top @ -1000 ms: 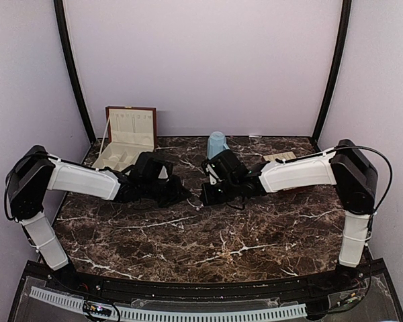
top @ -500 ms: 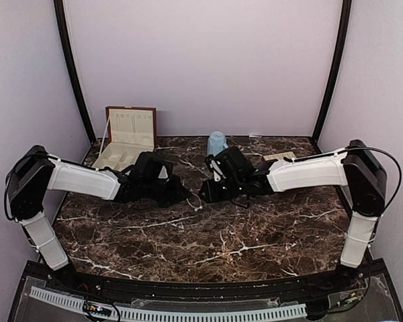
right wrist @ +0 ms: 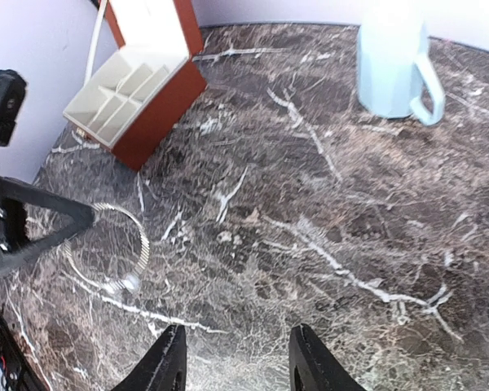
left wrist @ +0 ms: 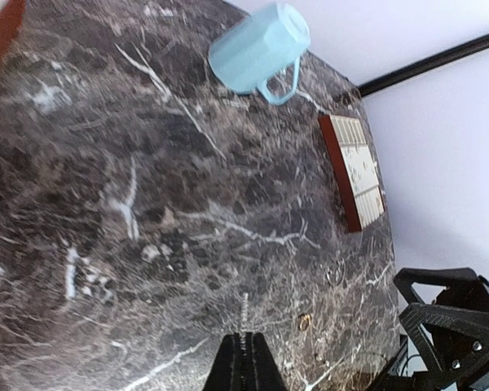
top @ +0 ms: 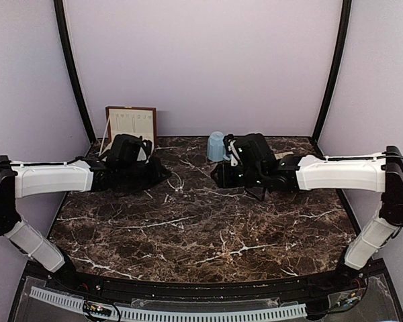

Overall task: Organize the mixed jewelry
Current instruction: Place the bangle in the larger divider.

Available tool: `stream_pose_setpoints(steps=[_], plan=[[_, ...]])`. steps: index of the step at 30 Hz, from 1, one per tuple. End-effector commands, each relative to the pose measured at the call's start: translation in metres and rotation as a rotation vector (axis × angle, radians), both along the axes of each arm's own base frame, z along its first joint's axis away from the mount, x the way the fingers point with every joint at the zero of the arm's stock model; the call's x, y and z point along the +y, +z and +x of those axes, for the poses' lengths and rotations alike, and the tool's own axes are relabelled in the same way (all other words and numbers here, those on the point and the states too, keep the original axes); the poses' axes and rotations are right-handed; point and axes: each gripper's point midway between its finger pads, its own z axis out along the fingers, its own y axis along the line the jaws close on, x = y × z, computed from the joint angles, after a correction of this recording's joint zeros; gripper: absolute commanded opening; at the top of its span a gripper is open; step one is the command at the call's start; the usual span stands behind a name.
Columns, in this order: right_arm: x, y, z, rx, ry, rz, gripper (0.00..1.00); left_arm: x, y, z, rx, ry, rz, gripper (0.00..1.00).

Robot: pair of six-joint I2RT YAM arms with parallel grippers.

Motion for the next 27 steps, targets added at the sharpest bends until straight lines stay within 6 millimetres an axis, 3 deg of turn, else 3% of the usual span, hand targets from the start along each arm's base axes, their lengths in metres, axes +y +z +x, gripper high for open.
stream_pose_setpoints(steps=[1,10,11,16,20,27], plan=[[-0.016,0.02,0.015,-0.064,-0.072,0.023,0.44,0.052,0.036,0.014,-0.088,0.088,0.054,0.0],[-0.033,0.012,0.03,-0.039,-0.122,0.013,0.44,0.143,0.065,0.043,-0.15,0.219,0.073,0.0],[-0.034,0.011,0.03,-0.036,-0.125,0.012,0.44,0.146,0.067,0.045,-0.157,0.213,0.069,0.0],[-0.036,0.007,0.035,-0.028,-0.143,0.011,0.44,0.192,0.062,0.069,-0.151,0.278,0.082,0.0],[-0.043,0.009,0.041,-0.029,-0.171,0.018,0.44,0.212,0.062,0.088,-0.171,0.269,0.07,0.0],[-0.061,0.013,0.053,-0.028,-0.22,0.032,0.44,0.224,0.053,0.125,-0.235,0.227,0.11,0.0]])
